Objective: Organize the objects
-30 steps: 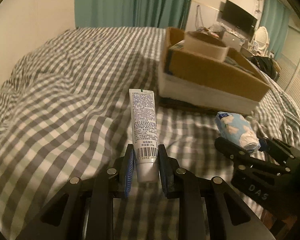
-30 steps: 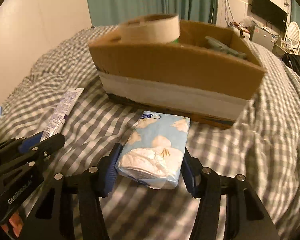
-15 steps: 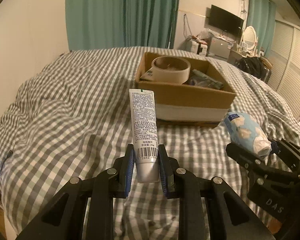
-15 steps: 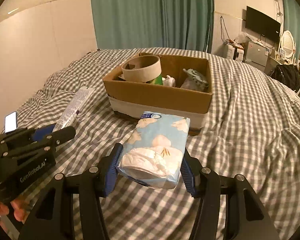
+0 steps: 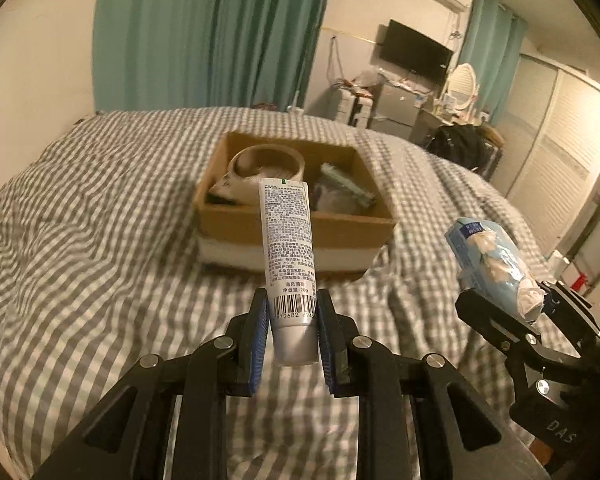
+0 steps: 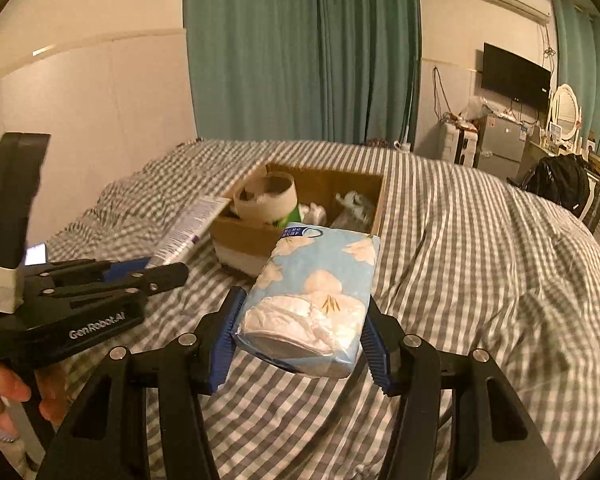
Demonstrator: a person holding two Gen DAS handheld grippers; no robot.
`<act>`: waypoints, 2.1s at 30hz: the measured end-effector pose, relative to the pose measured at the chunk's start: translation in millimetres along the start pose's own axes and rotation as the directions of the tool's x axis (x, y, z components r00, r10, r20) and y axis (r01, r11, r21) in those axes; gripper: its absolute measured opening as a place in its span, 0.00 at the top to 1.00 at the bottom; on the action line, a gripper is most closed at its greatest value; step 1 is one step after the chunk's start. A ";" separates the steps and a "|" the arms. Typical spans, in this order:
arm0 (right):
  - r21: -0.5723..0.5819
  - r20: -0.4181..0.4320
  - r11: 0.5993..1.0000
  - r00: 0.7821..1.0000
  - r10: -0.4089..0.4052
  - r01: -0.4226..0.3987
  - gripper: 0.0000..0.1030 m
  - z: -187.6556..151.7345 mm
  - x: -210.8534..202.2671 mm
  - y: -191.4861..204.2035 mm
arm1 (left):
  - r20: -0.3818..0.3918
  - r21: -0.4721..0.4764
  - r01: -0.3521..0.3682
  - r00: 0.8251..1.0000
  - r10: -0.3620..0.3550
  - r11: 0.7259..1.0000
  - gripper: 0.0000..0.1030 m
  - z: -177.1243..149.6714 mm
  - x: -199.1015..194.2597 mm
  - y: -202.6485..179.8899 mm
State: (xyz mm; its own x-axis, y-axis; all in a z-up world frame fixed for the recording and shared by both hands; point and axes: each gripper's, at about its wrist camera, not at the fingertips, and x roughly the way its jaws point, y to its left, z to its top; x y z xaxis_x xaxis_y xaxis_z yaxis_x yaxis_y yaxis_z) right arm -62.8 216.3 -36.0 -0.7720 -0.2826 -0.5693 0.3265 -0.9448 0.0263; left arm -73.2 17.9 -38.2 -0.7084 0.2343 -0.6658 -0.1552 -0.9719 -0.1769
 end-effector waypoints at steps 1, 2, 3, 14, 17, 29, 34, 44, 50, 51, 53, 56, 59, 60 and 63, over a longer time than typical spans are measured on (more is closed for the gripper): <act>-0.001 0.008 1.000 1.000 -0.001 0.001 0.47 5.3 -1.1 -2.3 | 0.005 0.006 0.009 1.000 -0.009 1.000 0.78 7.0 -0.3 -2.4; -0.003 0.021 1.000 1.000 -0.005 0.005 0.47 13.7 -2.1 -5.0 | 0.011 0.013 0.012 1.000 -0.013 1.000 0.78 13.1 -0.6 -4.2; -0.005 0.027 1.000 1.000 -0.005 0.005 0.47 18.8 -1.7 -6.5 | 0.022 0.024 0.012 1.000 -0.012 1.000 0.78 20.8 -1.0 -6.2; -0.006 0.086 1.000 0.996 0.022 -0.022 0.47 97.6 23.9 -25.4 | 0.093 0.100 -0.008 0.996 -0.001 0.995 0.78 106.5 25.4 -17.0; -0.003 0.093 1.000 0.995 0.021 -0.021 0.47 118.9 44.1 -32.4 | 0.090 0.102 -0.010 0.996 0.001 0.995 0.78 123.6 44.6 -14.0; 0.072 -0.028 0.996 0.998 0.062 -0.059 0.47 129.6 152.4 -64.1 | -0.011 0.048 -0.015 1.000 0.015 0.999 0.78 153.2 147.6 14.8; 0.075 -0.127 0.993 0.987 0.103 -0.094 0.46 97.7 191.4 -68.5 | -0.078 0.171 -0.012 0.997 0.025 0.985 0.78 148.9 179.6 12.9; 0.112 -0.125 0.990 0.987 0.102 -0.089 0.33 83.5 187.8 -78.6 | -0.094 0.212 -0.013 0.995 0.033 0.977 0.57 146.1 190.1 2.7; 0.154 -0.094 0.987 0.994 0.057 -0.042 0.26 90.8 156.8 -90.9 | -0.078 0.094 0.001 0.997 0.006 0.996 0.28 151.9 164.8 15.6; 0.157 -0.081 0.987 0.996 0.042 -0.029 0.26 90.9 146.6 -92.6 | -0.074 0.089 -0.004 0.997 0.011 0.996 0.28 153.1 159.7 14.9; 0.168 -0.066 0.986 0.998 0.024 -0.012 0.25 91.9 129.9 -93.8 | -0.061 0.094 -0.015 0.998 0.021 0.995 0.28 153.1 144.3 11.8; 0.177 -0.044 0.984 0.999 -0.002 0.009 0.25 93.5 103.8 -92.2 | -0.034 0.106 -0.026 0.999 0.030 0.994 0.28 154.2 121.6 4.1; 0.170 -0.026 0.985 0.999 -0.036 0.040 0.25 97.1 78.1 -86.8 | 0.001 0.126 -0.040 0.999 0.041 0.991 0.27 152.4 95.1 -5.7; 0.164 -0.019 0.985 0.999 -0.045 0.048 0.25 98.3 68.0 -83.1 | 0.015 0.131 -0.047 0.999 0.045 0.990 0.24 151.6 86.1 -8.7; 0.145 0.003 0.987 0.998 -0.070 0.069 0.25 104.3 42.5 -74.3 | 0.056 0.131 -0.061 0.997 0.054 0.990 0.21 148.8 58.3 -13.9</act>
State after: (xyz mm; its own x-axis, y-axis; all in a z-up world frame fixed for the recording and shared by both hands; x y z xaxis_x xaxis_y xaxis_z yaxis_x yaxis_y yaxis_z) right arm -176.7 257.2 23.6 -0.7945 -0.2166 -0.5674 0.1904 -0.9760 0.1059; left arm -214.7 41.8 33.3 -0.7530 0.1796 -0.6331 -0.2003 -0.9789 -0.0395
